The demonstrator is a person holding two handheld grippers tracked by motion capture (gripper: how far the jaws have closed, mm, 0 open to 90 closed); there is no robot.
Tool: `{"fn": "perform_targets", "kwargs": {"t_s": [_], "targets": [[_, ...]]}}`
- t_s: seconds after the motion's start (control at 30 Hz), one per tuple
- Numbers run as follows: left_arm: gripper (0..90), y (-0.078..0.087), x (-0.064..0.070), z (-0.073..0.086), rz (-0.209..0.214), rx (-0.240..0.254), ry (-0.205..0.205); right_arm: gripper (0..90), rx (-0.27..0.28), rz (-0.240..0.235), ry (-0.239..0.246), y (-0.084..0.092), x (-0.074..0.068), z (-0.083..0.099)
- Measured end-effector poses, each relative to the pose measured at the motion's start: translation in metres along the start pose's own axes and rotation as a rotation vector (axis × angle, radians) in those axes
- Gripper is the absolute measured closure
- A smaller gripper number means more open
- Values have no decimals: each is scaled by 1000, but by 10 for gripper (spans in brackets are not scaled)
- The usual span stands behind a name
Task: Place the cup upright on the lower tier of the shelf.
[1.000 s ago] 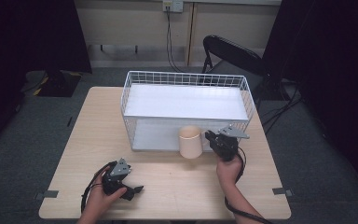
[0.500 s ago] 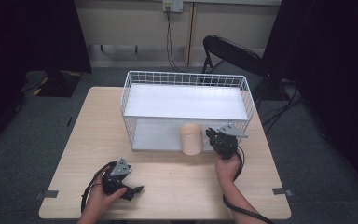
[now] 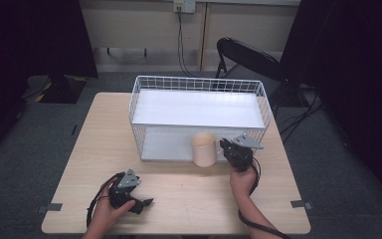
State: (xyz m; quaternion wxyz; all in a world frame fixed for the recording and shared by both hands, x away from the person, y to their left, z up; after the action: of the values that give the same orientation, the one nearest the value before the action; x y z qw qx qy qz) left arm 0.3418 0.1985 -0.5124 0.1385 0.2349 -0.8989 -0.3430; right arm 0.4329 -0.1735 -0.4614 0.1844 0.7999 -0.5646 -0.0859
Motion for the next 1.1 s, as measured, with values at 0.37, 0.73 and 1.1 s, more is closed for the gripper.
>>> {"fn": "perform_targets", "kwargs": {"t_s": [0.37,0.73,1.1], "targets": [[45,0,0,0,-2,-2,-2,840,-23,-11,17,4,-1,6],[44,0,0,0,-1,-2,-3,842,-16,1,-12,1,-2,3],[44,0,0,0,0,-3,-3,842,5,23,-36,-2,3,-2]]}}
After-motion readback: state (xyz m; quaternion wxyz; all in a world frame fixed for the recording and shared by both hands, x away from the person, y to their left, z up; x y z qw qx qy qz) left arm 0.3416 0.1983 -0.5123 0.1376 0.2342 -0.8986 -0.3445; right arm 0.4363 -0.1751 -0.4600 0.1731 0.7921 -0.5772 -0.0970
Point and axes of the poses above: each handheld gripper's, and its own axes: y roughly backward along the jaws, z roughly out of its underside, x roughly to its right, the point moved 1 cm from there along -y, roughly forward along the jaws, and after that the axes turned 7 degrees about z, right-handed, at the moved point
